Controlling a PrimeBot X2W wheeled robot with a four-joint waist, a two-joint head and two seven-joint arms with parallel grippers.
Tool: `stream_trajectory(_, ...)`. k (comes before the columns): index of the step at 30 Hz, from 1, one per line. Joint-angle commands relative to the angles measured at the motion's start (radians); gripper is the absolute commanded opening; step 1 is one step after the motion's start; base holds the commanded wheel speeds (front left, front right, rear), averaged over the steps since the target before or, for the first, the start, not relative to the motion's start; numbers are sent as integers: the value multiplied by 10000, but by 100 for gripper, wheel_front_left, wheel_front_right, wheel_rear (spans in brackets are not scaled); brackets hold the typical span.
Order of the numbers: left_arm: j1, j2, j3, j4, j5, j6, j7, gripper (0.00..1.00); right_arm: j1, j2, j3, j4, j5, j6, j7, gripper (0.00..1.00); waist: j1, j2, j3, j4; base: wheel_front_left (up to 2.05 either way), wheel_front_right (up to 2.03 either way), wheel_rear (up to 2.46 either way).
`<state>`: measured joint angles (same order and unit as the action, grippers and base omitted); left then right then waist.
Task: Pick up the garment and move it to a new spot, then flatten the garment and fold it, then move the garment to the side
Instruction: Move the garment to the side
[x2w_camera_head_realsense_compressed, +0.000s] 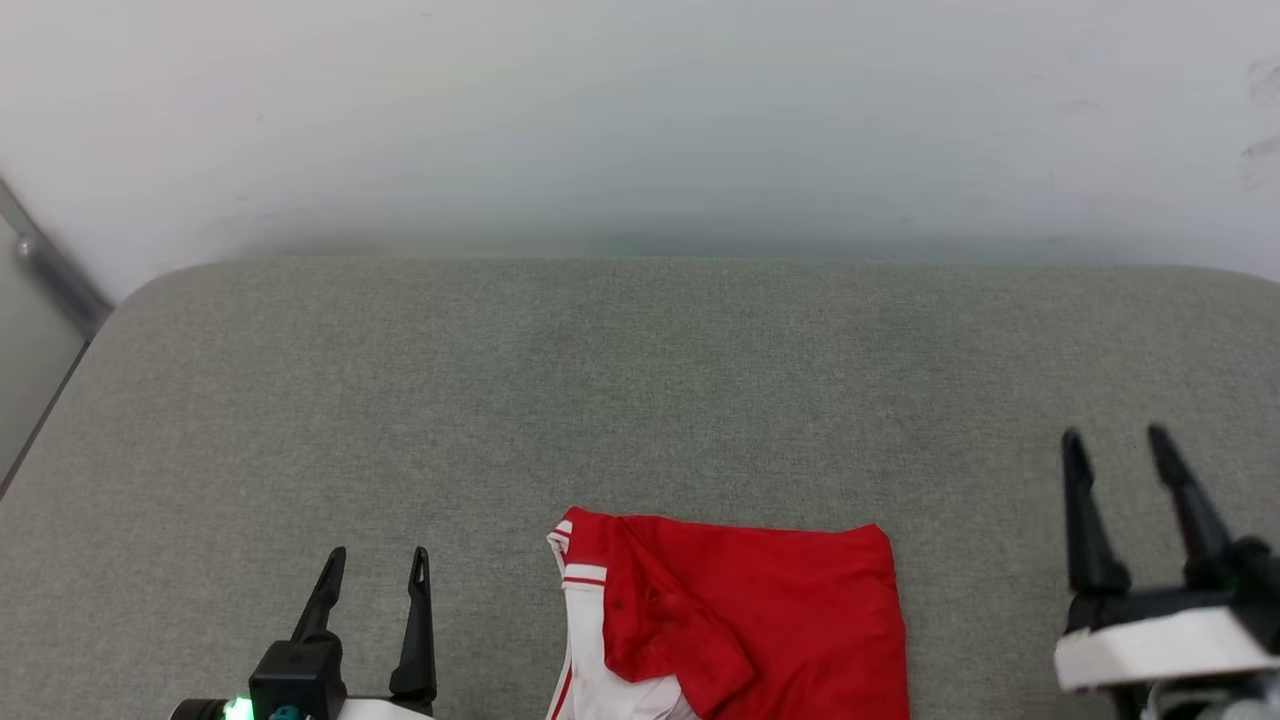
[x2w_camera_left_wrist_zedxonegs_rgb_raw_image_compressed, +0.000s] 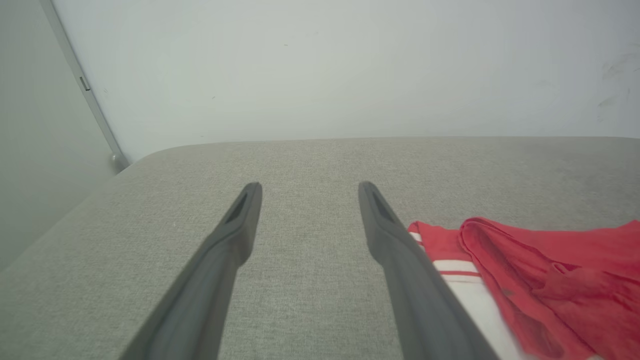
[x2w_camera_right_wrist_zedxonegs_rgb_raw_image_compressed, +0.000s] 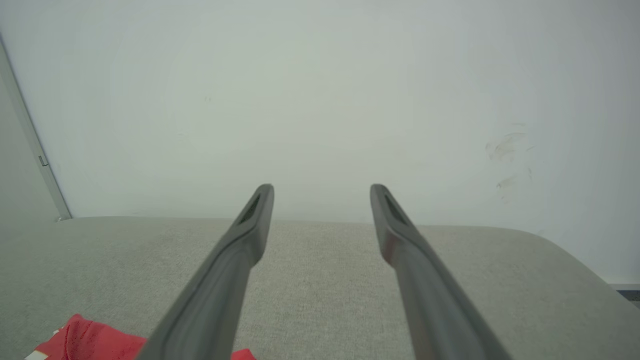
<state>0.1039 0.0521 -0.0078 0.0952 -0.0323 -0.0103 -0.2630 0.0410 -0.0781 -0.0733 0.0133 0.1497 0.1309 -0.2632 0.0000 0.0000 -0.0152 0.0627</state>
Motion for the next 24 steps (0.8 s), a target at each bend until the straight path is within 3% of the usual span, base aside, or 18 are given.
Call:
stream_trajectory(1,39,-12,-7,-27,-32,-17,-23,100,-414,-222,-55,-119,36,-4,-16,100,0,0,27,2,0,0,0)
stream_trajectory(5,-47,-14,-38,-18,-49,-17,-23,100,-1521,-998,256,-278,134,-4,440,100,0,0,93,35,0,0,0)
stream_trajectory(8,-72,-17,-59,-33,-47,-12,-23,100,-2307,-1786,964,-293,528,-4,1679,100,0,0,162,66,0,0,0)
stream_trajectory(15,-236,-18,-74,-88,-95,-8,-23,100,-3614,-3651,2919,-335,3394,-4,6645,100,0,0,452,128,0,0,0)
stream_trajectory(16,-331,-18,-97,-107,-127,-12,-23,100,-3806,-4208,3420,-232,4980,-4,8827,100,0,0,618,164,0,0,0)
stream_trajectory(20,-538,-19,-149,-140,-146,-27,-23,100,-3680,-4536,3583,19,6666,-4,10955,100,0,0,908,255,0,0,0)
stream_trajectory(24,-751,-21,-262,-183,-223,-19,-23,100,-3374,-4601,3724,259,7475,-4,11980,100,0,0,1286,413,0,0,0)
